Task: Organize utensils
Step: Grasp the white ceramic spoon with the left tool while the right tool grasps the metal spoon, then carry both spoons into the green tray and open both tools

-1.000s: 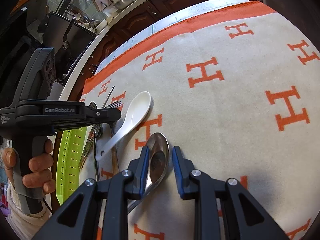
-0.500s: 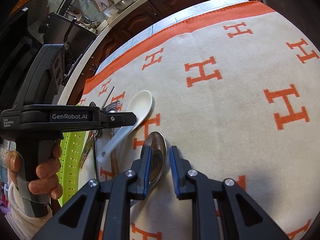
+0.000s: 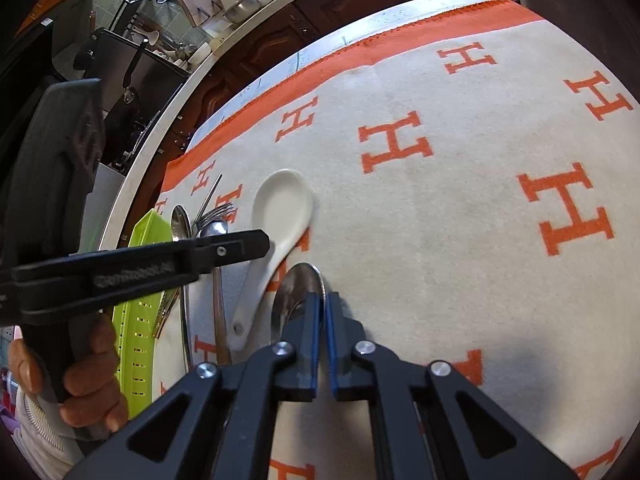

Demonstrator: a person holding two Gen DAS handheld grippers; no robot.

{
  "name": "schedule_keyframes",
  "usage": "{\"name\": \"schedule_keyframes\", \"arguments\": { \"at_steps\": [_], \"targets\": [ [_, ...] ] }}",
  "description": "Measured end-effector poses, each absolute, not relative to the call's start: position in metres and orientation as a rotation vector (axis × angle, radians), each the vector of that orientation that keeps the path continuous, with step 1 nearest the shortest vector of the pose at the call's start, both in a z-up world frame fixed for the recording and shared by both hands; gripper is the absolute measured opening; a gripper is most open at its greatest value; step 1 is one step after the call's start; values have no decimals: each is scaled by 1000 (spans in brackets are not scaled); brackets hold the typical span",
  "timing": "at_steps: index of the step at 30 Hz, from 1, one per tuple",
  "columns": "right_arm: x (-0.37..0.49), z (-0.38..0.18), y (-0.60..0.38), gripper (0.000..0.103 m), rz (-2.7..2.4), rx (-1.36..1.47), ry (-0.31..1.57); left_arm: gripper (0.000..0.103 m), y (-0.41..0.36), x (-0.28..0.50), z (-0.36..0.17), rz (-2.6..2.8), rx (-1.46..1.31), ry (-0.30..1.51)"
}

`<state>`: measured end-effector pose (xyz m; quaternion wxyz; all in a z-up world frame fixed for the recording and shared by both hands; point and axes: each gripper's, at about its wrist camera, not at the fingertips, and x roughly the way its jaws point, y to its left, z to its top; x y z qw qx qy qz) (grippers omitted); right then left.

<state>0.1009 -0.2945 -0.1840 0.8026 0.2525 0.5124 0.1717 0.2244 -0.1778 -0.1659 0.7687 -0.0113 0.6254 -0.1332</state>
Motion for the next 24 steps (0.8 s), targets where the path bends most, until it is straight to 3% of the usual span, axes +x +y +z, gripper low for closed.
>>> {"name": "schedule_keyframes", "arguments": {
  "at_steps": [11,24],
  "targets": [
    [95,-179,-294,1,360,568,1102,1,-166,201,-160,-303,-82,1311],
    [88,-115,-256,1,437,494,1007,1,-84,136,-73,-251,-159,1147]
  ]
}}
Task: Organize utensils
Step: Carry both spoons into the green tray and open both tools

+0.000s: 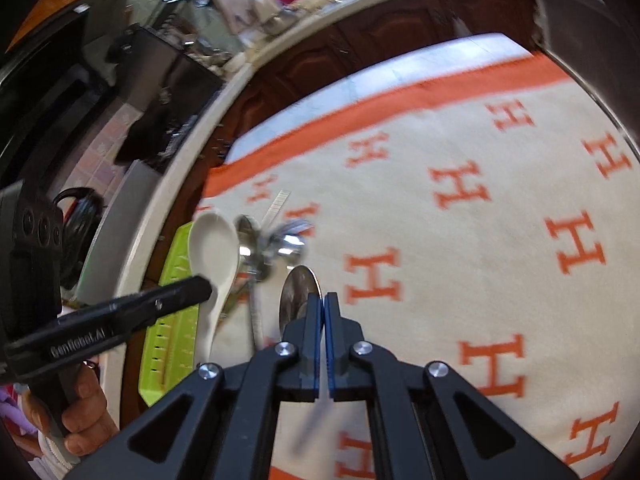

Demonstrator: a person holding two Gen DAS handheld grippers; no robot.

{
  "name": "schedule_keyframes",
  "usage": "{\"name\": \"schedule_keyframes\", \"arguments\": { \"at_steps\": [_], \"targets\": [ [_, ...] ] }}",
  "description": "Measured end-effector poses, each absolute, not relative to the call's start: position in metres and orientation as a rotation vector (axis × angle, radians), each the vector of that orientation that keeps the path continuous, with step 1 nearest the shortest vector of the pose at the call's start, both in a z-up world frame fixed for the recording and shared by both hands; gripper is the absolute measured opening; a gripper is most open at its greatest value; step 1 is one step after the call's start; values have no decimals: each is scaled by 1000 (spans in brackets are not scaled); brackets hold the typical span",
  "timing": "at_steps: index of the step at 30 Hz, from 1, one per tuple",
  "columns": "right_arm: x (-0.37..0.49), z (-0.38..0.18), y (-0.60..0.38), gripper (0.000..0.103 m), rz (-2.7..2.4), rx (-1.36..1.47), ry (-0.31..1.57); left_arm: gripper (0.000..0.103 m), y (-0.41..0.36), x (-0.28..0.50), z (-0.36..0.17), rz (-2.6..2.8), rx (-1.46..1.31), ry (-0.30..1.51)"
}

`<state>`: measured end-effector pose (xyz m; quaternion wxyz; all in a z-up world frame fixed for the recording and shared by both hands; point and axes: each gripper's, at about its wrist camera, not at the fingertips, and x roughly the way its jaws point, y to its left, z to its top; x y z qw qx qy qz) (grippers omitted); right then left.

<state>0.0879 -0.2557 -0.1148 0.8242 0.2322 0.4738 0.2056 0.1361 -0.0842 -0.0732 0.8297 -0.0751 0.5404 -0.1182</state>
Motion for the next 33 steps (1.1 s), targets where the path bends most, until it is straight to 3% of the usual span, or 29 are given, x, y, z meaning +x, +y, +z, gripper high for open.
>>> {"name": "schedule_keyframes", "arguments": {
  "at_steps": [8,16,25,33],
  "targets": [
    [93,-70,-160,1,569,377,935,1,16,88,-45,-36,-166,1066],
    [123,-68,-64,1,609,241,922,1,89,69,-84,124,-193,1116],
    [154,-91,-11,2,550,106,934,1,105,66,-123,123,-220,1195],
    [156,-103,-4,9,549,76,971,3,98,67,-136,138,-217,1219]
  ]
}}
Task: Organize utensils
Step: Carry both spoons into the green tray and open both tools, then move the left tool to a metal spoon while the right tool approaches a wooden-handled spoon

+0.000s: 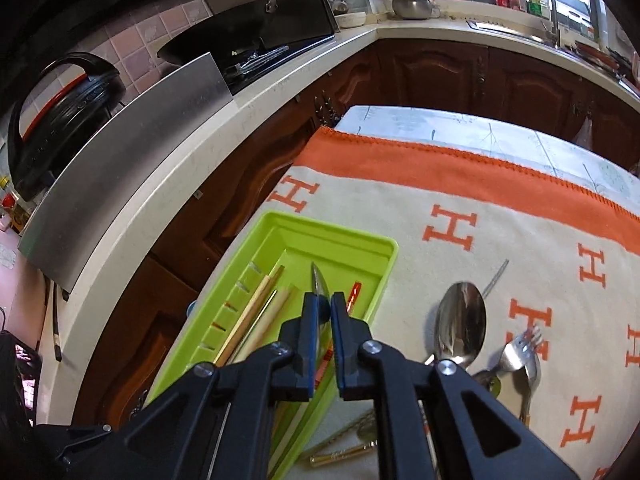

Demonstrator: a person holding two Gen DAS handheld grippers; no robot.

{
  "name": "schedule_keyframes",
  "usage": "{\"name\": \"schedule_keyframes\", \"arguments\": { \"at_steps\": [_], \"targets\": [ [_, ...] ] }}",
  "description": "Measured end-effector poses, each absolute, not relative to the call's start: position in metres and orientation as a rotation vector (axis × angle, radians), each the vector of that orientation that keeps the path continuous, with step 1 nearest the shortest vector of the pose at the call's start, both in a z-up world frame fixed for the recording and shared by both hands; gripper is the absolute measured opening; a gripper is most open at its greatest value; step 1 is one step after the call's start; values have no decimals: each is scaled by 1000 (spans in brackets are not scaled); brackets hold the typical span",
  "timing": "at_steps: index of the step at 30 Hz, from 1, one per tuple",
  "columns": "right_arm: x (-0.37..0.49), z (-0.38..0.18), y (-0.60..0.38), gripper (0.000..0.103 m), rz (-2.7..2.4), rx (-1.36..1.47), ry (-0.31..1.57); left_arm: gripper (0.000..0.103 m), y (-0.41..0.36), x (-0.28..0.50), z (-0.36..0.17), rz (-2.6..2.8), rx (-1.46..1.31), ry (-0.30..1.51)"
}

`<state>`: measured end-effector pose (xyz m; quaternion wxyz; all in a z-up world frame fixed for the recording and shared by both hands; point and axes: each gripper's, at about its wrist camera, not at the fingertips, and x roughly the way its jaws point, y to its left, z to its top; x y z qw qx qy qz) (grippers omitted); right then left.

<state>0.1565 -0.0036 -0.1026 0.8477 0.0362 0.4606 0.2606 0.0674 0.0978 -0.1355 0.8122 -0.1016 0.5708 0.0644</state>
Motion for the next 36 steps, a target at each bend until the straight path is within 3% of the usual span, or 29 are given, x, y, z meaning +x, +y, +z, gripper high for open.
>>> {"name": "schedule_keyframes", "arguments": {
  "at_steps": [4,10,36],
  "targets": [
    [145,-94,-16,9,564,113,950,13,95,67,-129,139,-229,1207],
    [119,-84,-42,9,579,146,949,38,83,62,-116,139,-219,1179],
    [72,-114,-195,9,421,335,1012,39,-9,64,-84,-62,-154,1152]
  ]
}}
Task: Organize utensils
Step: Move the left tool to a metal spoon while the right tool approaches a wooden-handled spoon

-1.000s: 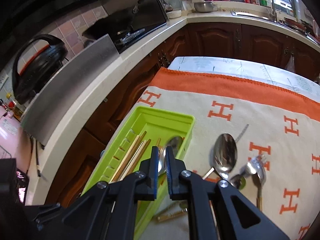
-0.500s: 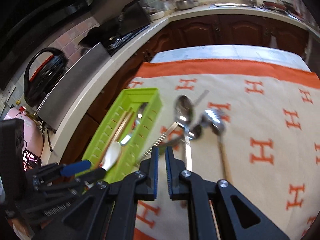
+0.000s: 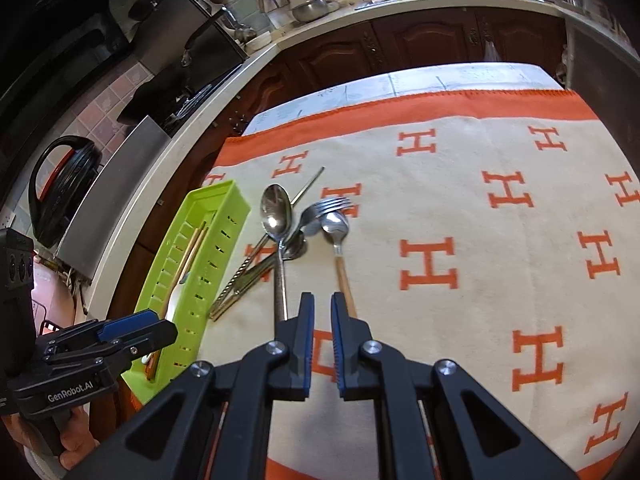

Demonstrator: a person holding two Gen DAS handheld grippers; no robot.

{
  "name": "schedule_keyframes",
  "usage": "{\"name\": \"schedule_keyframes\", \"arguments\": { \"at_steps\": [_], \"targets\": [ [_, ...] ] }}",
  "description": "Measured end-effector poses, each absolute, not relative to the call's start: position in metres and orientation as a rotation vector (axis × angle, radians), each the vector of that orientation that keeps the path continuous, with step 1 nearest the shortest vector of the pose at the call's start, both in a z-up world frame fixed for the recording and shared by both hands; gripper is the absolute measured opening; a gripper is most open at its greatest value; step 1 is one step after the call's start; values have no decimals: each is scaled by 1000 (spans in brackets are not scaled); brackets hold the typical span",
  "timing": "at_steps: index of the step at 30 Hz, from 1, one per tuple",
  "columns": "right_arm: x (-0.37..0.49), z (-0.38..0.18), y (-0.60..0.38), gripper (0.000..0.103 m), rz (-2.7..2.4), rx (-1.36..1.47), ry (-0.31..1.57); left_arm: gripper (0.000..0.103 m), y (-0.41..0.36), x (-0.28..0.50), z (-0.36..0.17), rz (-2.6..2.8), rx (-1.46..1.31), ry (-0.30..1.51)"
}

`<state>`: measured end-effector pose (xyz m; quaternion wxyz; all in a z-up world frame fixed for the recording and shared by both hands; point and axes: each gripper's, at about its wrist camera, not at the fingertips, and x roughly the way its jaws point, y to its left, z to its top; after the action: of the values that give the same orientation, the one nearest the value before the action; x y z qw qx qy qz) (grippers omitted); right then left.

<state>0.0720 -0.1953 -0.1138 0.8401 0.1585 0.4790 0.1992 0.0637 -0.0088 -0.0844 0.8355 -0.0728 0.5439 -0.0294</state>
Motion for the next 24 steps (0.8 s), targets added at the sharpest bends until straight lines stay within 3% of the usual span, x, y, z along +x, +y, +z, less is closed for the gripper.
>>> {"name": "schedule_keyframes", "arguments": {
  "at_steps": [22,24],
  "targets": [
    [98,-152,-203,9,498,333,1048,39,-19,152,-165,-31,-387,1232],
    [100,-155,-205,9,504,345,1054,30,-21,159,-172,-44,-413,1240]
  ]
}}
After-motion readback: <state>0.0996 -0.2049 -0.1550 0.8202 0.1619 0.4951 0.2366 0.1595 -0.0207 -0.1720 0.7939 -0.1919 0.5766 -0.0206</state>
